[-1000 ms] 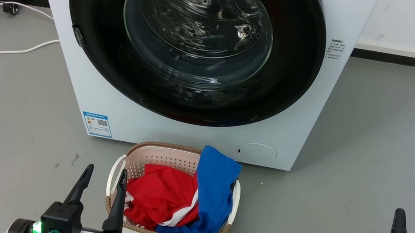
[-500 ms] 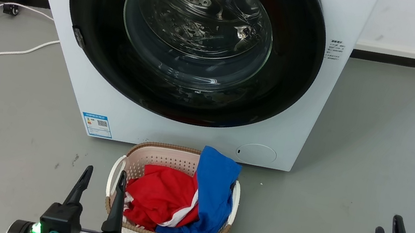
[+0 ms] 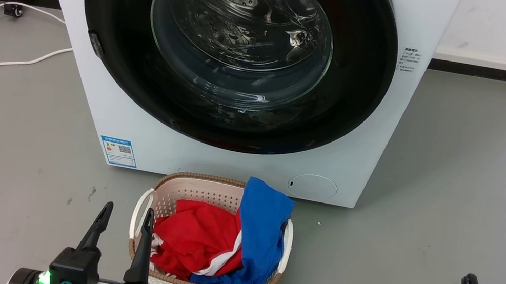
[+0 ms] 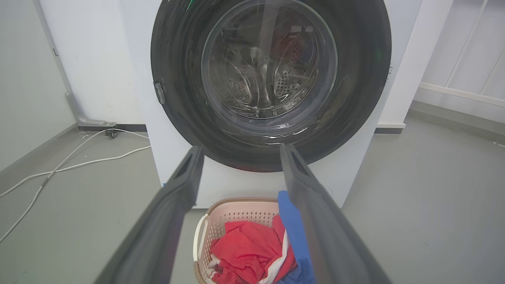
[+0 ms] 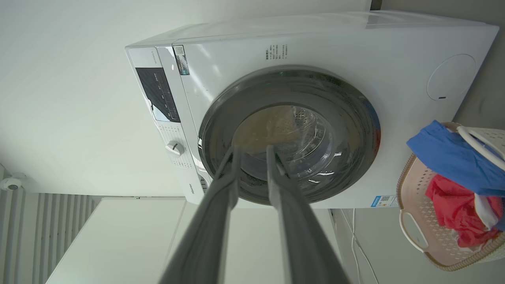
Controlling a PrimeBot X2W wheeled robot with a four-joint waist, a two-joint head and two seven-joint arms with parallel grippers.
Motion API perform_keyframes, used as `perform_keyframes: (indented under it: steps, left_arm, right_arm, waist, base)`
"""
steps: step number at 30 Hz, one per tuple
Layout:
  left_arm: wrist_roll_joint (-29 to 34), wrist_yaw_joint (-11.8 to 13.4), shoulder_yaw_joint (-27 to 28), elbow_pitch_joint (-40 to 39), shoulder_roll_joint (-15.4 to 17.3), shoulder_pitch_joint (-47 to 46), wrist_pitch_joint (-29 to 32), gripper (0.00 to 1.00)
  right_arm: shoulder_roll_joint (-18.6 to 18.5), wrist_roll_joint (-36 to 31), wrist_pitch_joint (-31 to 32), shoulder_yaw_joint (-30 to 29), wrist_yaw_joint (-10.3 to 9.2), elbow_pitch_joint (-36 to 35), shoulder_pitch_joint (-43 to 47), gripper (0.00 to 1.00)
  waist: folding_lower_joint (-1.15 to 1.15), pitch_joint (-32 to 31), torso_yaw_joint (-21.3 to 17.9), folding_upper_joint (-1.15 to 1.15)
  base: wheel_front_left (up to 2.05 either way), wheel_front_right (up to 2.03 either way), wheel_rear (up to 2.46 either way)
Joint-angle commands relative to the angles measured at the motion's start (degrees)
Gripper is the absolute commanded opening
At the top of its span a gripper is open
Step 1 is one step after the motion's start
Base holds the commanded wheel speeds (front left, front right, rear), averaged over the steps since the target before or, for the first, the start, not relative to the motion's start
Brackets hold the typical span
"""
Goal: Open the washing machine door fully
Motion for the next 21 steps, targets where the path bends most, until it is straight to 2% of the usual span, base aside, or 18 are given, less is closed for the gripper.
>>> perform_keyframes:
  steps: [1, 12, 21]
  left_arm:
    - [0.15, 0.11, 0.07, -0.03, -0.02, 0.17, -0.16, 1.0]
    - [1.19, 0.56, 0.28, -0.28, -0.02, -0.06, -0.16, 1.0]
    - [2.51, 1.01, 0.31, -0.89, -0.02, -1.19, -0.16, 1.0]
  right_arm:
    - [0.19, -0.35, 0.09, -0.13, 0.02, 0.07, -0.04, 0.0]
    - [0.3, -1.27, -0.9, -0.59, 0.03, 0.01, -0.88, 0.0]
    - [-1.04, -2.04, 0.21, -6.98, 0.03, 1.97, -7.44, 0.0]
  waist:
    - [0.0, 0.03, 0.01, 0.0]
    - [0.0, 0.21, 0.16, 0.0]
    - [0.0, 1.88, 0.65, 0.0]
  base:
    - [0.0, 0.0, 0.0]
    - [0.0, 0.0, 0.0]
    - [0.0, 0.0, 0.0]
